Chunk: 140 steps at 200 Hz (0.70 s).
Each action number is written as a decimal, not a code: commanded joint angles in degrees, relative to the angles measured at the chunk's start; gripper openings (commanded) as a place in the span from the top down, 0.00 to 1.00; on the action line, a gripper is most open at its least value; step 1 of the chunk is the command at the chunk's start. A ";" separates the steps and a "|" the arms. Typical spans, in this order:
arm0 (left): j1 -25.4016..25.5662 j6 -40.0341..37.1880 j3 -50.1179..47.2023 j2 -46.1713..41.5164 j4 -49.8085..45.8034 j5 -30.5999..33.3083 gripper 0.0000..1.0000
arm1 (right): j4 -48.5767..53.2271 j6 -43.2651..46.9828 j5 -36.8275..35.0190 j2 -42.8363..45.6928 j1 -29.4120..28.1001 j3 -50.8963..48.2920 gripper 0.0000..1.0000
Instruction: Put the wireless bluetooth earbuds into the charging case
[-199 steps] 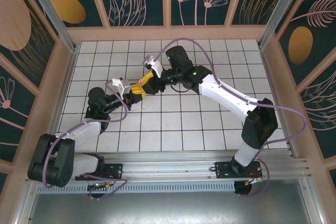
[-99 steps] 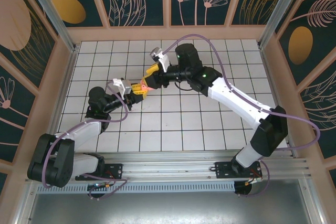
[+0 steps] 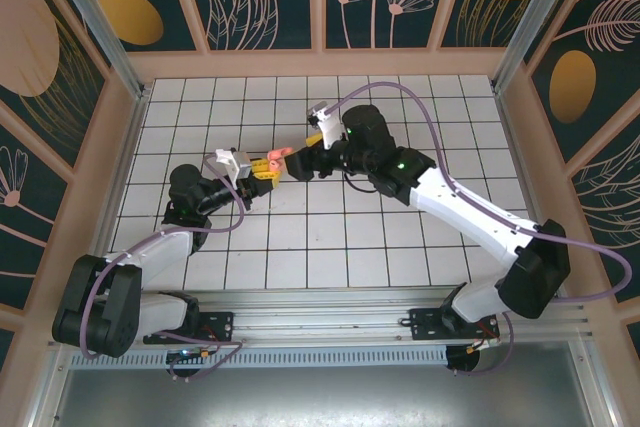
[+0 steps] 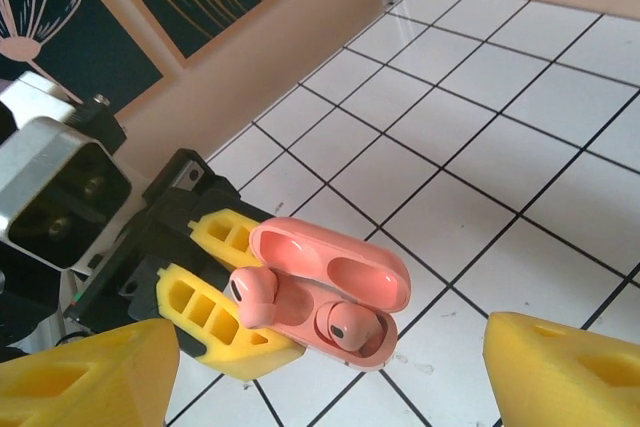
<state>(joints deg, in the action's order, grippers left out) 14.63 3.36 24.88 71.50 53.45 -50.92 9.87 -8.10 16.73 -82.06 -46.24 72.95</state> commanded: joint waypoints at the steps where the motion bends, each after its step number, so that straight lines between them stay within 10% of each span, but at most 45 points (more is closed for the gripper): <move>1: 0.22 -0.84 1.39 -0.67 0.37 -0.15 0.92 | -0.67 -0.99 1.83 -2.25 -0.41 0.69 0.19; 140: 0.22 -0.68 1.36 -0.49 1.26 -0.38 0.93 | -1.45 -1.02 3.08 -7.44 -0.43 3.14 0.13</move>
<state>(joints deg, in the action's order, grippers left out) 14.63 3.33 24.99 71.50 53.32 -50.92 9.41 -8.47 20.64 -89.12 -46.30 73.97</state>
